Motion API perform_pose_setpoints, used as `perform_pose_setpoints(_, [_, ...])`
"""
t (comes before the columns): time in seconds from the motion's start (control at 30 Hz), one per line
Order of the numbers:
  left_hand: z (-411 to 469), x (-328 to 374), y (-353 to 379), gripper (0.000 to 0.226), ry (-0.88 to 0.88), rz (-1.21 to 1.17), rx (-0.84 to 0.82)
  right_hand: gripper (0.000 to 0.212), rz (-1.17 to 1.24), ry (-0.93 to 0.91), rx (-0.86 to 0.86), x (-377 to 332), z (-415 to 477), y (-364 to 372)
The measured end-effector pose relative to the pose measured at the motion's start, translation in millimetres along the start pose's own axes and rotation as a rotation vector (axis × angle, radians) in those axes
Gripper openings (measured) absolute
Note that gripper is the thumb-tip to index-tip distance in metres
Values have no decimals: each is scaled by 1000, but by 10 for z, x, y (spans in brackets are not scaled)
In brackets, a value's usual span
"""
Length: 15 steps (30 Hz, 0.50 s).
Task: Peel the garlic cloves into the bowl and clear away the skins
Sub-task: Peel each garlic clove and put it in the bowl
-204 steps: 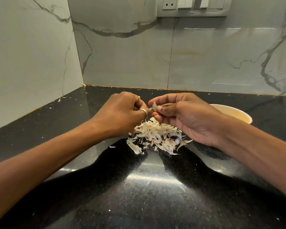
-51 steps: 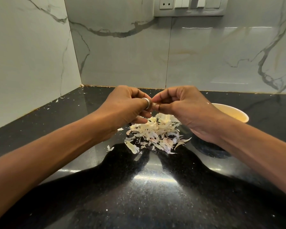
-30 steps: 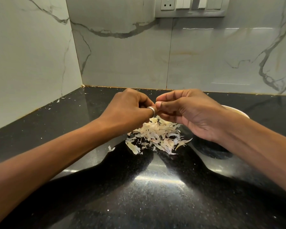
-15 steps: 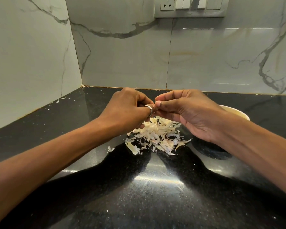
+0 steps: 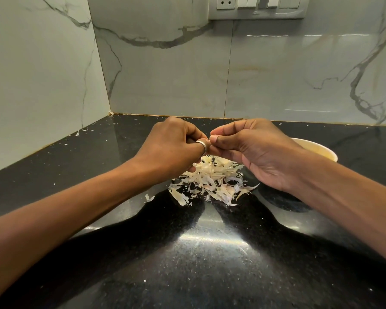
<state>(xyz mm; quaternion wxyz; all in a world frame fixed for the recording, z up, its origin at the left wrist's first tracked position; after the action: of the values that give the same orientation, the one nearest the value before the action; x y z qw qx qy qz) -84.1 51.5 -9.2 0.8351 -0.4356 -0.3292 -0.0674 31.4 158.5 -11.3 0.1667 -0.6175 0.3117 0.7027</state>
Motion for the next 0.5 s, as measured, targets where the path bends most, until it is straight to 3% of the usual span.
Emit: perform_pose_setpoints(0.5, [2, -38, 15, 14, -22, -43, 13, 15, 48, 11, 5, 17, 1, 28])
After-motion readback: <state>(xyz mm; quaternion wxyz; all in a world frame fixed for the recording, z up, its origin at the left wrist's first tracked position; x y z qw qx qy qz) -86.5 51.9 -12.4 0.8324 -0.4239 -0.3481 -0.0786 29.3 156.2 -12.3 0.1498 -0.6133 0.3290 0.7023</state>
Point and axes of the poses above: each hand's wrist, its own z-axis towards the middle knuckle, its own y-axis out of the palm, x = y × z, the point moved 4 cm from there along z, towards the middle knuckle, and after that the axes turned 7 degrees about z, right-handed, at the moved point
